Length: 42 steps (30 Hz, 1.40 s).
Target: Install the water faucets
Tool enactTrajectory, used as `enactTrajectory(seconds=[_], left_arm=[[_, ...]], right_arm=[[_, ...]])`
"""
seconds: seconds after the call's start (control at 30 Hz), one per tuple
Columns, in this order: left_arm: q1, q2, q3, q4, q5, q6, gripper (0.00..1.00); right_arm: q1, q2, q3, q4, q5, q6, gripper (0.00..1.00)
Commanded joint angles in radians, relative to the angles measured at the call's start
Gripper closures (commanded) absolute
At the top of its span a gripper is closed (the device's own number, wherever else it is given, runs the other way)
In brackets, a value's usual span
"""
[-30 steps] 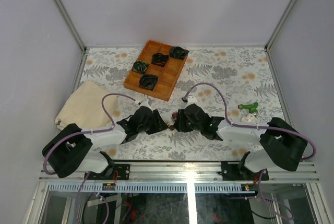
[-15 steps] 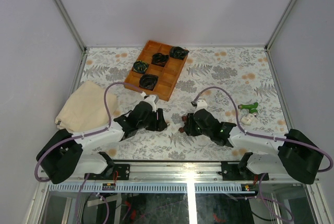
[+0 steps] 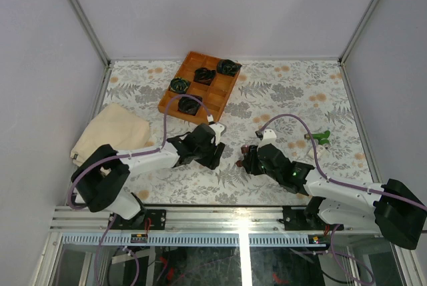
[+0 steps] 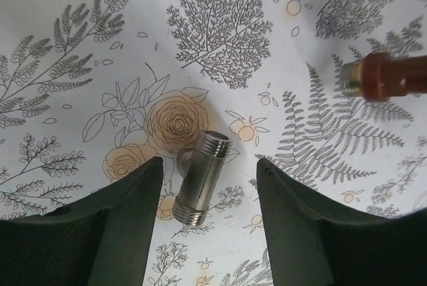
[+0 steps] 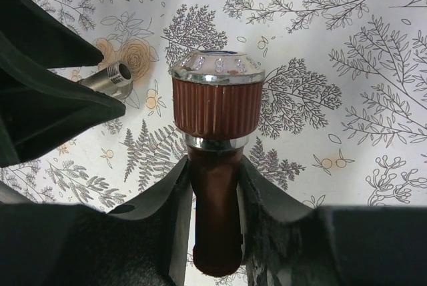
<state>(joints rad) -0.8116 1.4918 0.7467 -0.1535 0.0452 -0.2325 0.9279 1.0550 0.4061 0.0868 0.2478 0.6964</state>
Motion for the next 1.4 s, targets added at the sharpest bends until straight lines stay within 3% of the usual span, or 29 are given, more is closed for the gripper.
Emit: enactTrajectory(seconds=[0.0, 0.33, 0.57, 1.1, 1.37], left_arm=[[-0.024, 0.056, 0.068, -0.092, -0.052, 0.056, 0.43], [-0.070, 0.137, 0.135, -0.181, -0.140, 0.057, 0.48], [-0.073, 0.156, 0.152, -0.214, -0.171, 0.063, 0.58], [-0.074, 0.160, 0.150, -0.216, -0.131, 0.081, 0.67], [-0.078, 0.132, 0.125, -0.180, -0.139, 0.056, 0.92]], right_arm=[[-0.006, -0.034, -0.005, 0.009, 0.049, 0.000, 0.97], [-0.005, -0.032, -0.008, 0.013, 0.040, -0.003, 0.96], [-0.006, -0.037, -0.012, 0.010, 0.040, -0.003, 0.96], [-0.005, -0.039, -0.006, 0.001, 0.040, -0.002, 0.95], [-0.006, -0.057, -0.012, 0.001, 0.048, 0.003, 0.95]])
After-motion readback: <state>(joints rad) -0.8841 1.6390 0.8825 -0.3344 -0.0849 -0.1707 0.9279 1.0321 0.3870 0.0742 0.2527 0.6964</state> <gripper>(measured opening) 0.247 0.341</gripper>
